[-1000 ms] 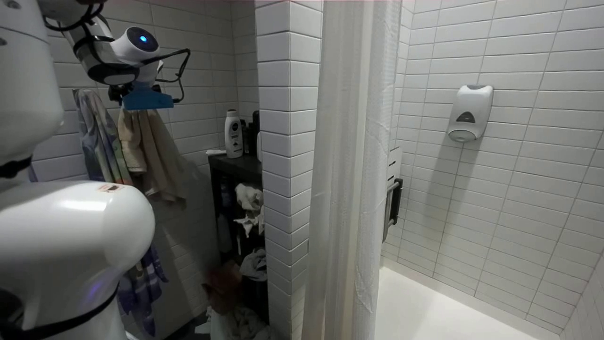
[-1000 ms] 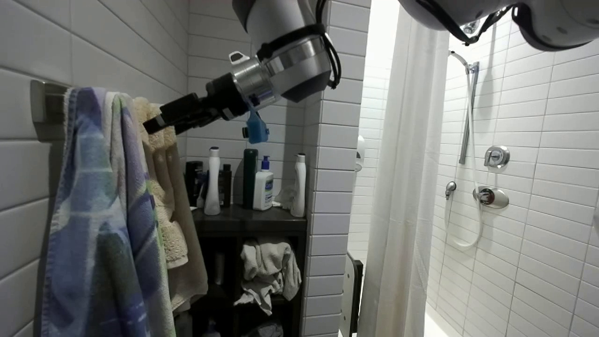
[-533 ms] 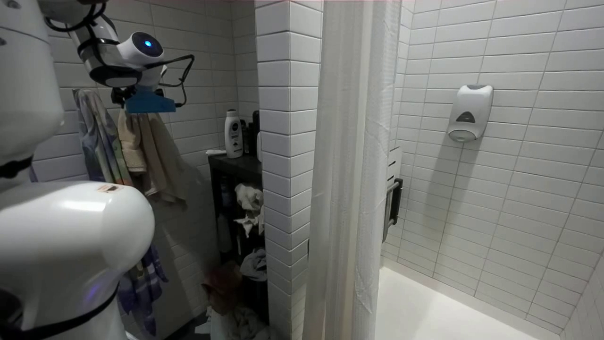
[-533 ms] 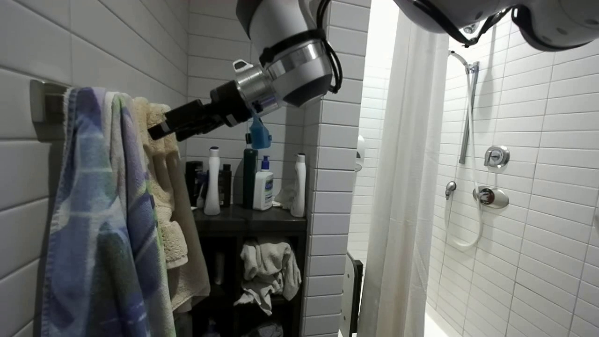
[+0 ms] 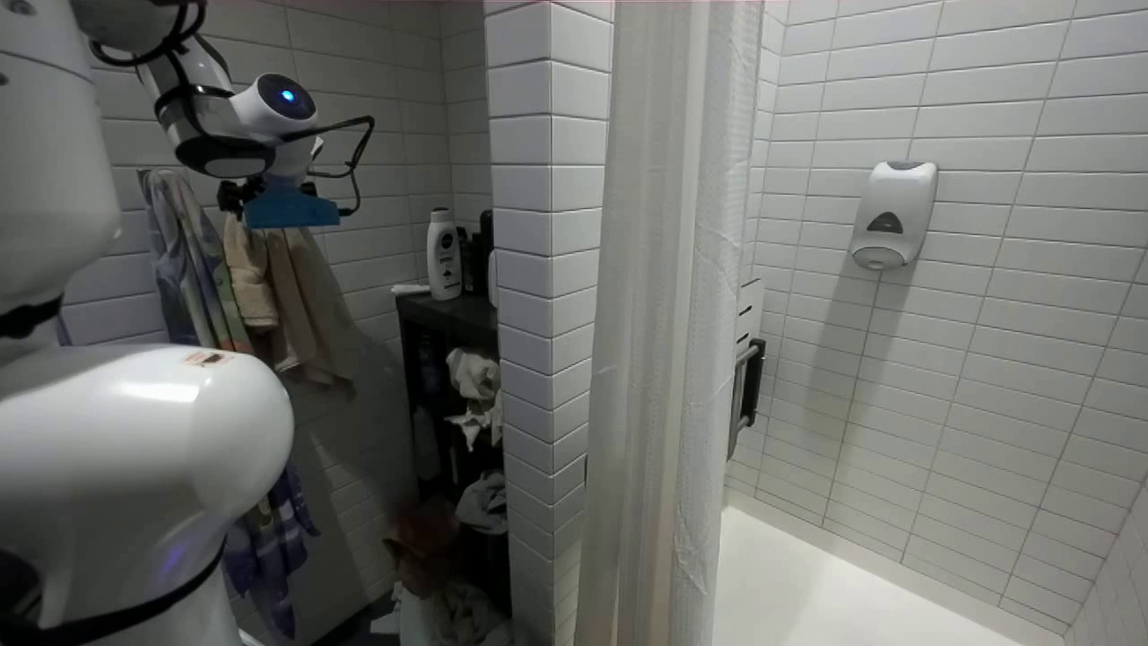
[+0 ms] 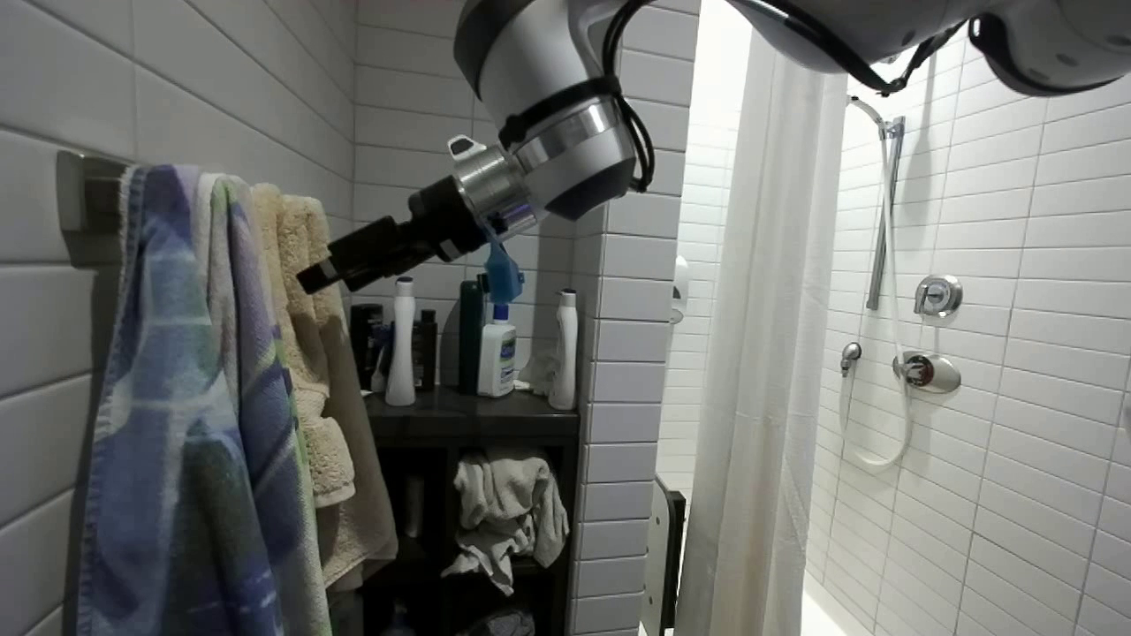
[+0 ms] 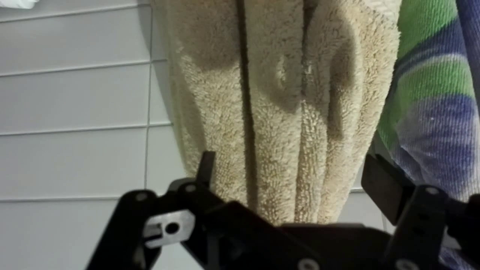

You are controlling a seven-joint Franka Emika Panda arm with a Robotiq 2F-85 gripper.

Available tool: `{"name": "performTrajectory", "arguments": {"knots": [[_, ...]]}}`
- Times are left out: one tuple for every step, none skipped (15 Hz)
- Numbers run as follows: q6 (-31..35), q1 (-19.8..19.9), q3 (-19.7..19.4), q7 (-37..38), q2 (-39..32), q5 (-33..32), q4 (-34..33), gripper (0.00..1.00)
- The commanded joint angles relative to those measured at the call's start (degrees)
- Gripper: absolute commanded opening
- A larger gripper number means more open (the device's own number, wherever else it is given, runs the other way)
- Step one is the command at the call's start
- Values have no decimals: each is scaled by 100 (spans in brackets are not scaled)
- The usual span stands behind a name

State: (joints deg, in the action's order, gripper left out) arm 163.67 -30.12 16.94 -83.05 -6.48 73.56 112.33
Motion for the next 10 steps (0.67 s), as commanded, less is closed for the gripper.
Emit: {"name": "performTrajectory", "arguments": {"knots": [[-113, 27, 39, -316, 71, 262, -96, 100], [-111, 15, 51, -360, 38, 261, -156, 100], [-116, 3, 61, -393, -1, 237, -214, 100], [-137, 1, 69, -427, -21, 228, -248, 100], [-157, 1, 76, -453, -34, 220, -268, 100], [-178, 4, 84, -479, -40, 229, -278, 100], [-198, 10, 83, -500, -33, 239, -266, 100], [-223, 18, 77, -521, -19, 249, -240, 100], [-248, 26, 71, -543, -5, 257, -214, 100], [-277, 37, 61, -565, 18, 257, -170, 100]]}}
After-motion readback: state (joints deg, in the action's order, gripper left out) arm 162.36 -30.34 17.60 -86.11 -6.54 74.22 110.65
